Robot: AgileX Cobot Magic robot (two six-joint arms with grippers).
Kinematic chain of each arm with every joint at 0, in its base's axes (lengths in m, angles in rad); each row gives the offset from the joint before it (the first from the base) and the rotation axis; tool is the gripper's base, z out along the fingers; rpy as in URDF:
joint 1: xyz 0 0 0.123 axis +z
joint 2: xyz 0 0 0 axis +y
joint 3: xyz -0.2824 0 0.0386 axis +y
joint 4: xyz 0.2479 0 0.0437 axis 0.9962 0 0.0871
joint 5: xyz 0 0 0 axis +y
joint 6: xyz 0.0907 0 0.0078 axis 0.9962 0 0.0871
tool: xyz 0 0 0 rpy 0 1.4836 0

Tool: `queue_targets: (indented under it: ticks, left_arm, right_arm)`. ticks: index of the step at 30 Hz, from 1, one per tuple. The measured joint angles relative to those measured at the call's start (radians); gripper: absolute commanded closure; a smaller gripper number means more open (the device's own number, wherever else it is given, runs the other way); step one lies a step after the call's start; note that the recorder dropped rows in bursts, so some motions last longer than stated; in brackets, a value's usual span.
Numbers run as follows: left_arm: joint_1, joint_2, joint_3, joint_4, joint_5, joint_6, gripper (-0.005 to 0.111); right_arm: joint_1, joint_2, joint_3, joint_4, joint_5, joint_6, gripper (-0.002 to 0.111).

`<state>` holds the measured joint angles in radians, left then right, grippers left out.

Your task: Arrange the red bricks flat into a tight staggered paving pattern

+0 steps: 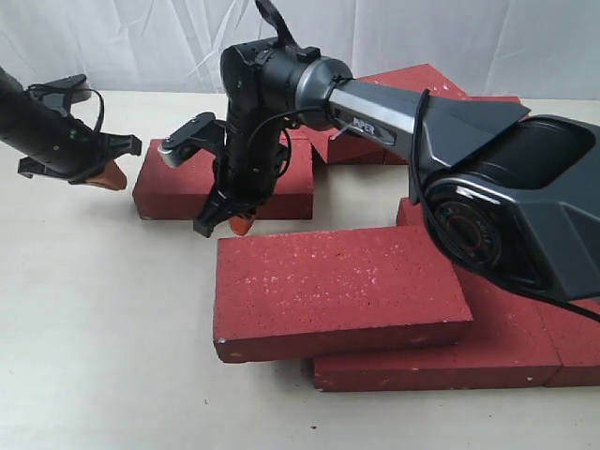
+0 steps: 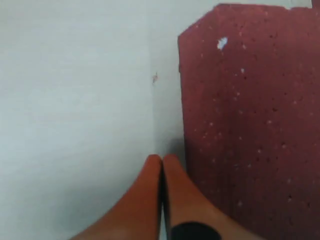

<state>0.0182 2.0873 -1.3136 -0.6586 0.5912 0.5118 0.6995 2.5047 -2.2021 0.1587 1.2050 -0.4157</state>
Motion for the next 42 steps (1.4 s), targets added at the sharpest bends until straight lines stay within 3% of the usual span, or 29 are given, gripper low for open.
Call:
queue_targets:
  ticks: [14,27,42]
  left_arm:
    - [-0.091,0.03,0.0,-0.059,-0.086,0.043,0.107]
    - [-0.147,0.066,-0.002,-0.084,-0.13,0.046,0.107]
    - [-0.185,0.072,-0.012,-0.103,-0.14,0.046,0.107]
  right_arm:
    - [-0.191,-0.155,0.0,0.097,0.011,-0.006,0.108]
    - [-0.206,-0.233,0.041,0.127,0.011,-0.012,0.108]
    - [-0.206,-0.374,0.277,0.063,-0.023,-0.022,0.108]
